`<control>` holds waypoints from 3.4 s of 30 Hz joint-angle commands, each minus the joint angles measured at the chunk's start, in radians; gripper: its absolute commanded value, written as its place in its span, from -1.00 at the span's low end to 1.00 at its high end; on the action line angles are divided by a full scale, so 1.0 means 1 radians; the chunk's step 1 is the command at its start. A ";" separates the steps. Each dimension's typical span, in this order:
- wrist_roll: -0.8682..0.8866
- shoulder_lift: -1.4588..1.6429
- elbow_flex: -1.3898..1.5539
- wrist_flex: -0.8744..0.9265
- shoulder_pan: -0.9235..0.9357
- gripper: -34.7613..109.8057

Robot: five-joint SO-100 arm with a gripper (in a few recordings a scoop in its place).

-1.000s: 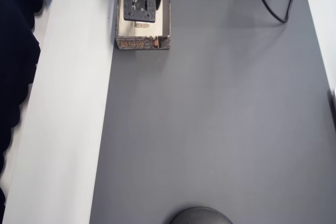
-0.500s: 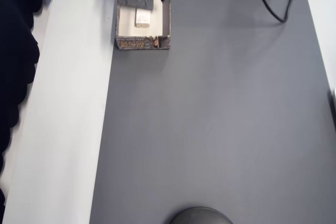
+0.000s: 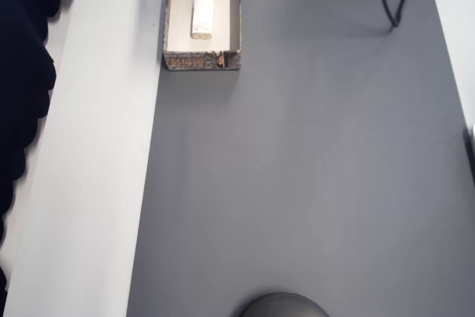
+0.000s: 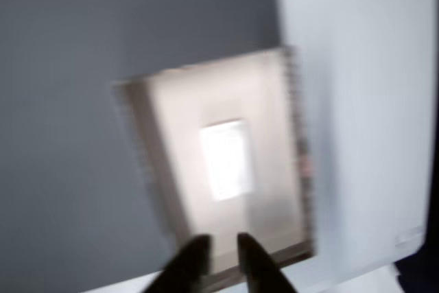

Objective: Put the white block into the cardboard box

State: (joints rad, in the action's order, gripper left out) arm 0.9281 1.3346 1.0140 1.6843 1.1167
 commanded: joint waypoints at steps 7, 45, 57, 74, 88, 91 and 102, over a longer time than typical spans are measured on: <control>-0.336 0.471 0.356 -0.012 -0.380 -0.54; -0.982 1.313 1.493 -0.397 -1.078 -0.54; -0.914 1.634 1.759 -0.440 -0.977 -0.54; -0.945 1.825 1.927 -0.405 -1.045 -0.54; -0.956 1.896 1.988 -0.403 -1.057 -0.54; -0.966 1.916 2.002 -0.405 -1.057 -0.54; -0.980 1.990 2.051 -0.399 -1.060 -0.54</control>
State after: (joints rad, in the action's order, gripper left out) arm -0.0383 3.2904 3.0649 1.2747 0.0690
